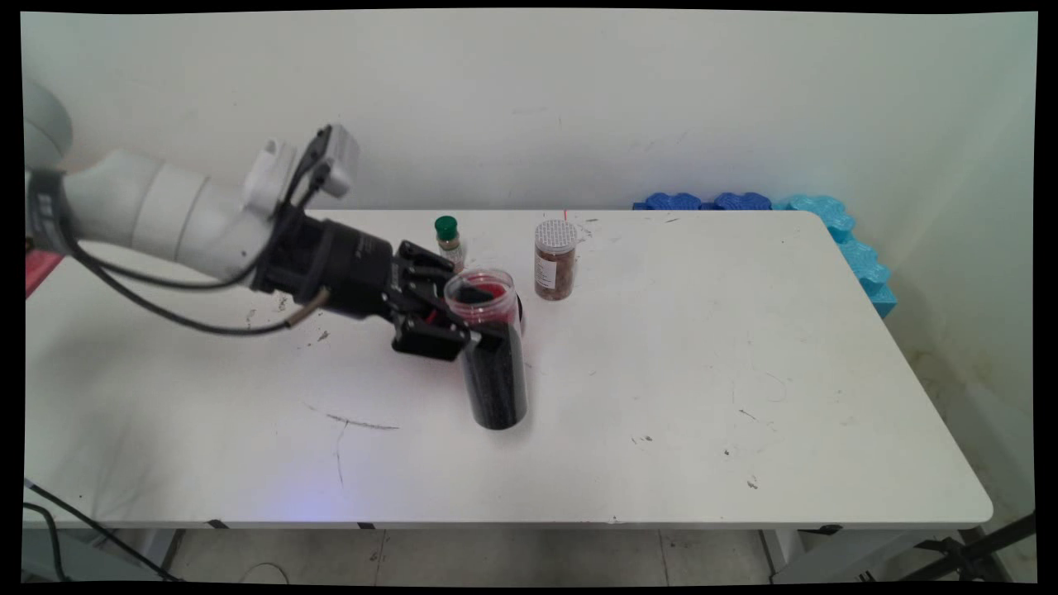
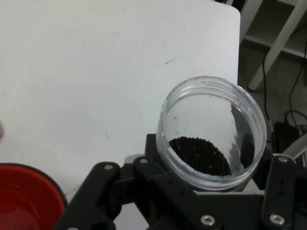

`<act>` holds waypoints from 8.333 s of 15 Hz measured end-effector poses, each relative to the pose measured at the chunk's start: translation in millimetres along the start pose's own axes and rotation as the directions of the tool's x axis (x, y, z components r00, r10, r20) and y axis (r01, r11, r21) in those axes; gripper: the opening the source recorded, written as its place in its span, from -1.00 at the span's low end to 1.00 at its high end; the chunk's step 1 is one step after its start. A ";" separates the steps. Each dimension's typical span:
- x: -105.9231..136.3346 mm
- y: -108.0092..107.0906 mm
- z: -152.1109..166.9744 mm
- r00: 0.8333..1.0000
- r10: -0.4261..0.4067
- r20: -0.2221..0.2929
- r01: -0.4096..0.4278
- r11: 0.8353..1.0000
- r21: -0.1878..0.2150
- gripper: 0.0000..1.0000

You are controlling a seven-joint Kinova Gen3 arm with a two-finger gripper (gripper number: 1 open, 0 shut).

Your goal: Pour the black seasoning powder in the red bowl

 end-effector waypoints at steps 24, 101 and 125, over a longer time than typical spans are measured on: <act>44.4 -68.5 -20.2 0.900 -0.412 0.144 0.416 0.909 0.003 -1.00; 24.6 -151.0 46.3 0.181 -0.931 0.317 0.954 0.244 0.173 -1.00; 18.0 -162.7 48.6 -0.015 -0.959 0.284 0.982 0.039 0.185 -1.00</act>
